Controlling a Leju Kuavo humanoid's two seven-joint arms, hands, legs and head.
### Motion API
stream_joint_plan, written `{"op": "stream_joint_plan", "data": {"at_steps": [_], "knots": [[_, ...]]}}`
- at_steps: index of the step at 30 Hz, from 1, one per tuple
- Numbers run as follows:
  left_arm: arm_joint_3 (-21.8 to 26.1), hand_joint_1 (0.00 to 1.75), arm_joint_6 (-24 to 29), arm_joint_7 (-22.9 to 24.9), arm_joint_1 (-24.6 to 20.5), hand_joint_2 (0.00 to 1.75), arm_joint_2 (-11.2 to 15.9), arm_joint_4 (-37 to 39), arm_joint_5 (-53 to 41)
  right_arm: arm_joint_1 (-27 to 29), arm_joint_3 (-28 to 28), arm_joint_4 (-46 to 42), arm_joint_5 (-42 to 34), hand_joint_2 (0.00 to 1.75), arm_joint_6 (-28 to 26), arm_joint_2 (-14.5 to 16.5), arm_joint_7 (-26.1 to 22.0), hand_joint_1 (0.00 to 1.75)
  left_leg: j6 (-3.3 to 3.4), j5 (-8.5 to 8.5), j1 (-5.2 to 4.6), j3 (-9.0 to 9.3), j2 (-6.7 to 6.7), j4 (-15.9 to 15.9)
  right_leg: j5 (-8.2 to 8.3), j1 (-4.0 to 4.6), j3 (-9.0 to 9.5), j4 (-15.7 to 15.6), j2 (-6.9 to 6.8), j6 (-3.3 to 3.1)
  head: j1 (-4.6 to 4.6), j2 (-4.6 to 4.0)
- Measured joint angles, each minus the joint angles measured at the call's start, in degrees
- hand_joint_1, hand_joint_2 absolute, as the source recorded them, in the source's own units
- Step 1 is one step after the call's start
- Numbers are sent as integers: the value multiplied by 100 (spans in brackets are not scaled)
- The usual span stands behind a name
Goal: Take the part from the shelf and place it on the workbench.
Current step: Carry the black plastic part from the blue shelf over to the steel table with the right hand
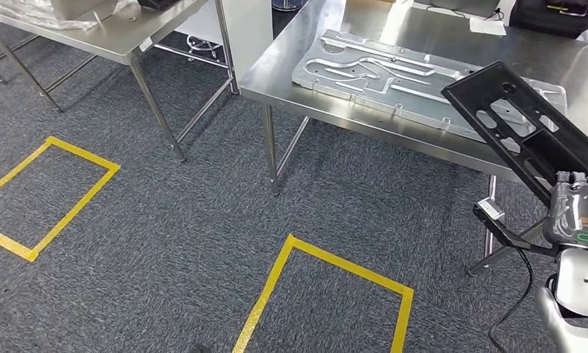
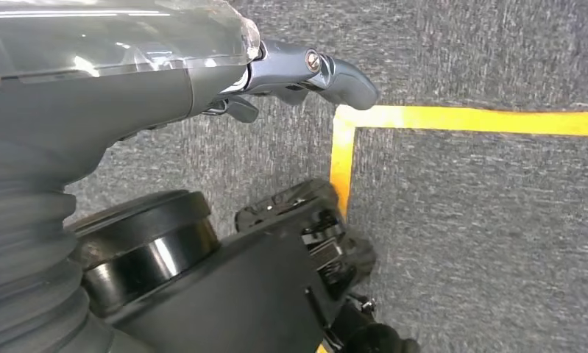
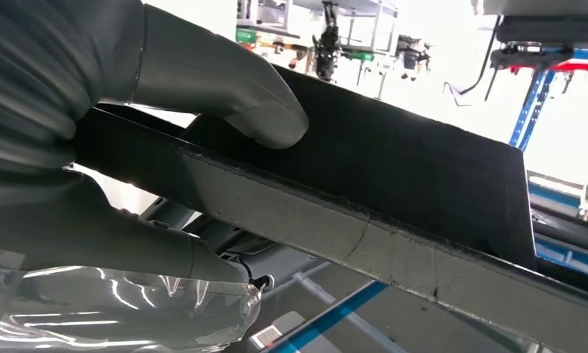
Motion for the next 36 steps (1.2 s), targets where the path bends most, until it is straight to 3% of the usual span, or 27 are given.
{"op": "stream_joint_plan", "data": {"at_steps": [3, 15, 16, 18, 20, 22, 24, 26, 30, 31, 32, 34, 35, 36], "knots": [[39, 0, -1, -2, -5, 175, -14, 3, -10, 25, -20, -5, 0, 175, -3, 3, 43, 175, -66, 29, -13, 4, -9, -44, -7, -26, -4, -2, -18, 33, 0, 0], [170, 0, -221, -73, -24, 175, -54, 60, -65, 16, 25, 8, 0, 175, -40, -61, 204, 175, -14, 51, -30, -9, -28, -35, 33, -42, 12, -55, -39, 97, 1, 0], [181, 0, -237, -72, -31, 175, -56, 61, -64, 6, 47, 8, 0, 175, -26, -83, 232, 175, 2, 38, -42, -16, -25, -34, 34, -55, 17, -84, -37, 112, 1, 0], [199, 0, -270, -65, -40, 175, -62, 62, -79, -9, 101, 15, 0, 175, 3, -139, 287, 175, 106, 28, -49, 31, -20, -142, 157, -60, 20, -30, -40, 179, -1, 0], [205, 0, -292, -59, -42, 175, -73, 65, -109, -25, 156, 34, 0, 175, 18, -210, 339, 175, 209, 46, -22, 196, -10, -348, 226, -60, -9, 99, -97, 225, 2, 0], [207, 0, -303, -62, -47, 175, -81, 83, -150, -73, 216, 49, 0, 175, 36, -283, 412, 175, 216, 57, 8, 343, 11, -456, 2, -69, -198, 430, -188, 242, 6, 0], [208, 0, -314, -59, -50, 175, -86, 116, -190, -114, 289, 62, 0, 175, 95, -334, 499, 175, 174, 24, 32, 400, 42, -466, -288, -106, -562, 1037, -243, 311, 6, 0], [208, 0, -317, -40, -40, 175, -87, 147, -206, -117, 362, 84, 0, 175, 154, -356, 549, 175, 102, -28, 75, 454, 67, -458, -318, -173, -778, 1318, -271, 389, 4, 0], [208, 0, -317, -26, -33, 175, -87, 164, -209, -113, 401, 98, 0, 175, 173, -358, 559, 175, 49, -67, 114, 496, 78, -449, -178, -218, -766, 1209, -287, 427, 4, 0], [208, 0, -308, -21, -33, 175, -88, 174, -209, -112, 412, 101, 0, 175, 172, -359, 562, 175, 8, -102, 141, 522, 82, -428, -30, -252, -658, 971, -306, 464, 4, 0], [208, 0, -295, -19, -31, 175, -87, 187, -209, -106, 423, 109, 0, 175, 163, -358, 562, 175, -59, -163, 174, 550, 91, -393, 104, -286, -514, 664, -332, 541, 3, 0], [220, 0, -248, -23, -37, 175, -83, 221, -206, -66, 456, 149, -1, 175, 154, -343, 509, 175, -243, -371, 222, 639, 119, -313, 194, -314, -237, 103, -351, 461, 23, 0], [227, 0, -232, -22, -44, 175, -80, 229, -202, -44, 463, 165, -1, 175, 165, -332, 460, 175, -313, -444, 227, 673, 128, -283, 77, -296, -191, 64, -339, 360, 32, 0], [233, 0, -221, -14, -57, 175, -80, 233, -197, -23, 467, 171, -1, 175, 184, -321, 400, 175, -368, -461, 231, 684, 130, -208, -40, -274, -160, 99, -313, 206, 38, 0]]}}
